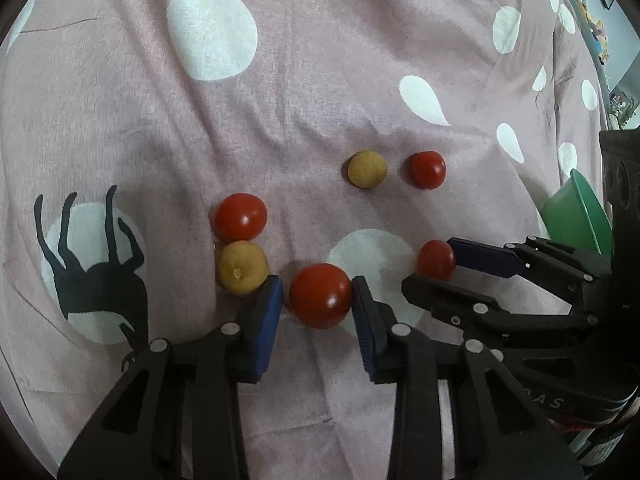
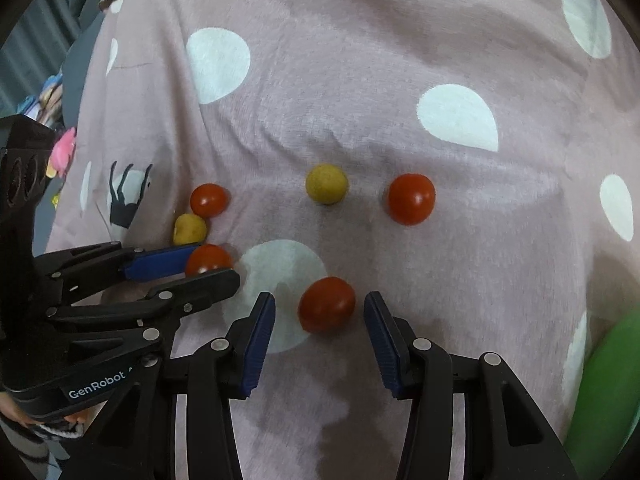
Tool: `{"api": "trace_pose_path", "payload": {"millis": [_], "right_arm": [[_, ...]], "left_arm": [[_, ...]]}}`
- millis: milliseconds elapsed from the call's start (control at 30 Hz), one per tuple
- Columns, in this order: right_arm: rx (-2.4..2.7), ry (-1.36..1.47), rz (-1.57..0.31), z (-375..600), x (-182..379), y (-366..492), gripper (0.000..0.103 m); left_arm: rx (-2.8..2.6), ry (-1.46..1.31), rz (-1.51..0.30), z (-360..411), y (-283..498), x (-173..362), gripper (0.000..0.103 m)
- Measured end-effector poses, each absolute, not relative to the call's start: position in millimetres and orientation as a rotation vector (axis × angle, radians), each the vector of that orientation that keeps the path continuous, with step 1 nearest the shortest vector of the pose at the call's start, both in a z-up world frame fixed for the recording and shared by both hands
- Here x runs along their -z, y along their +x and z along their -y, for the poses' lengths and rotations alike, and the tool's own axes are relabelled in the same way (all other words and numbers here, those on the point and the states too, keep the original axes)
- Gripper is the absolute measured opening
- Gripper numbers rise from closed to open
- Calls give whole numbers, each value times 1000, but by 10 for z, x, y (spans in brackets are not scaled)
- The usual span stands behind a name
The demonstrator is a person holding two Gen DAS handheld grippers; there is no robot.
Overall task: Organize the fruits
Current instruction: 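Grasp a red cherry tomato with the right tool while the left tool grasps another, then carry both cherry tomatoes over the green bowl and release them inside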
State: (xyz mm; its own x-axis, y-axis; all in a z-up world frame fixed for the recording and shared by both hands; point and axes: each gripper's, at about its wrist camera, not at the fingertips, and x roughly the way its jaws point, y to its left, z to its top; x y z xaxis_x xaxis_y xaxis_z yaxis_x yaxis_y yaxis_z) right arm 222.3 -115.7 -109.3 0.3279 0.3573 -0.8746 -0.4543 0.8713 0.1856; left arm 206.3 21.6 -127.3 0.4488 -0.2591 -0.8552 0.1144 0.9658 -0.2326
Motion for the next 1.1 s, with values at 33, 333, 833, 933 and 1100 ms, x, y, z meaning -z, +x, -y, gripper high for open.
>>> {"api": "trace_pose_path", "payload": {"millis": [33, 333, 833, 933, 1100], "right_arm": [[-528, -109, -1115, 1140, 1093, 2230, 46], [-487, -148, -1085, 1037, 1124, 2198, 29], [-548, -55, -970, 1282, 625, 1531, 29], [-556, -31, -961, 1338, 588, 1376, 29], [-557, 9, -938, 1550, 501, 1061, 29]], "left_arm": [[230, -145, -1081, -217, 2064, 1274, 32], [228, -152, -1071, -246, 2037, 1234, 29], [268, -192, -983, -245, 1221, 744, 29], [276, -187, -976, -214, 1029, 691, 29], [291, -176, -975, -59, 814, 649, 29]]}}
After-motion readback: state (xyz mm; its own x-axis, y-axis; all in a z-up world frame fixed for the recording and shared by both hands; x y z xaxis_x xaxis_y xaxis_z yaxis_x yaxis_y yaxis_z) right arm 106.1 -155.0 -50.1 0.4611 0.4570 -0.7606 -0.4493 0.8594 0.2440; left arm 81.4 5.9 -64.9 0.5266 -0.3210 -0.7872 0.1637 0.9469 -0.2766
